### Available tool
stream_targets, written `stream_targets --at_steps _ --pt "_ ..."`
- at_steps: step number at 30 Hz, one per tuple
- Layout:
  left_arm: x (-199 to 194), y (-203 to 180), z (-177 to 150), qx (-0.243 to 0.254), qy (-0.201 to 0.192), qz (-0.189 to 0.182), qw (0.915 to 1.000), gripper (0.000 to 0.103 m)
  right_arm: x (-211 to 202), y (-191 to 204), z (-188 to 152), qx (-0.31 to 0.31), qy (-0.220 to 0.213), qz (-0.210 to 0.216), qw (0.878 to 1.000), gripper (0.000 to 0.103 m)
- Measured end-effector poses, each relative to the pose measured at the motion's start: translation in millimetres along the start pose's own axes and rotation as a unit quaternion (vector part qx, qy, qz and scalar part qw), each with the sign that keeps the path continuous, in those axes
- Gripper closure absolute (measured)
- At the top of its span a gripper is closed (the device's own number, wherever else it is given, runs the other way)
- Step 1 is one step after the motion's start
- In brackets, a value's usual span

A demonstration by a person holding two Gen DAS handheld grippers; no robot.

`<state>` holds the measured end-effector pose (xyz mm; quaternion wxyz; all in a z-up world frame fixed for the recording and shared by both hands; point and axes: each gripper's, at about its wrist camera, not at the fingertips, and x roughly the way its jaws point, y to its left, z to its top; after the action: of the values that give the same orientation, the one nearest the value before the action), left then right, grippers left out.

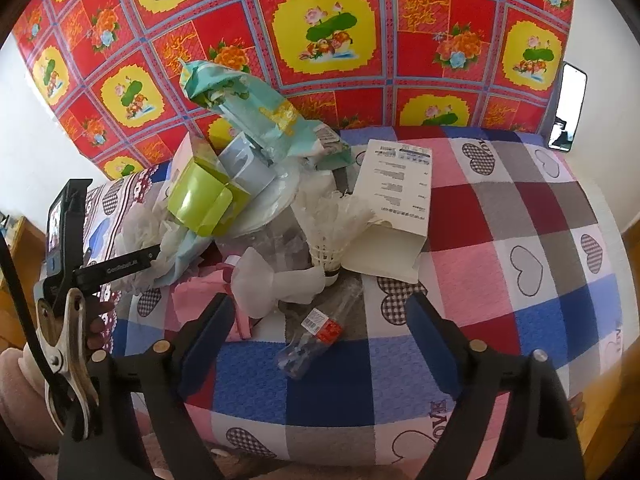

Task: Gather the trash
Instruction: 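Close the left gripper on the white tissue and lift it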

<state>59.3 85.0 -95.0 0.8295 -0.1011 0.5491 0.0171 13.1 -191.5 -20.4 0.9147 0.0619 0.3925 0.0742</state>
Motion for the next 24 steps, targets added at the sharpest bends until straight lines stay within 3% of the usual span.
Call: stream_targets --at_steps 2,5,9,17,24 --pt "-3 -1 -2 0.006 -0.003 -0.003 1.0000 0.040 0 3 0 -0.003 -0.001 0.001 1.000 0.014" --pt "-9 -5 -5 0.024 -0.009 -0.013 0.9996 0.060 1 6 0 -0.008 0.001 0.002 1.000 0.014" --pt "-20 -2 -6 0.021 -0.012 -0.023 0.9994 0.071 3 11 0 -0.011 0.005 0.008 1.000 0.014" --pt "-60 18 -10 0.005 -0.039 -0.036 0.9986 0.075 4 22 2 -0.016 0.005 0.023 1.000 0.014" --pt "-97 42 -12 -0.002 -0.067 -0.016 0.9976 0.074 5 43 15 -0.040 0.001 0.044 0.998 0.014"
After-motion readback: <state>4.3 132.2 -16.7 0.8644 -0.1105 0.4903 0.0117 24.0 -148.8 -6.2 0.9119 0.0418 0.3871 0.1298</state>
